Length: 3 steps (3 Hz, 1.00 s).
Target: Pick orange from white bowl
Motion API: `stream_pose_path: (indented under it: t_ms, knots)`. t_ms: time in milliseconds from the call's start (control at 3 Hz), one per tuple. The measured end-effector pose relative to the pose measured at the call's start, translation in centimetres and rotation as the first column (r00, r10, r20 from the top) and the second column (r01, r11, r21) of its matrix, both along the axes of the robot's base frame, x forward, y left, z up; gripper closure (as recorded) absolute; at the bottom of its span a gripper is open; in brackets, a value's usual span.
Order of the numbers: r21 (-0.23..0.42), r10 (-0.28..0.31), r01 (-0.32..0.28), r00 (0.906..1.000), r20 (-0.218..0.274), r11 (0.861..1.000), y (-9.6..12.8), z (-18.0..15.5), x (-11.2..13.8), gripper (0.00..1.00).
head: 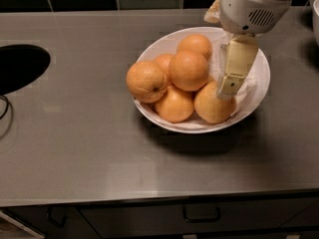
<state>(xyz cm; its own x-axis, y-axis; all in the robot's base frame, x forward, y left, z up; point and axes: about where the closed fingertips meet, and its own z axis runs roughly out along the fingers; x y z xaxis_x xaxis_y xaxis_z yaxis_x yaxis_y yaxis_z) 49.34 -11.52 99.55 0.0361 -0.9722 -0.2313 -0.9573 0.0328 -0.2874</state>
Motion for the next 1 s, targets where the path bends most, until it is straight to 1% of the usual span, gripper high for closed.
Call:
stream_pose_path:
  t_ms: [333,667,1000]
  knots:
    - [-0.001,0.010,-0.010,0.9999,-0.011,1.000,0.6,-0.5,0.7,0.00]
    - [-0.001,0.033,-0.033,0.9984,-0.046,0.999,1.5,-1.6,1.5,0.00]
    - [0.002,0.044,-0.044,0.9967,-0.068,0.999,2.1,-2.2,2.0,0.05]
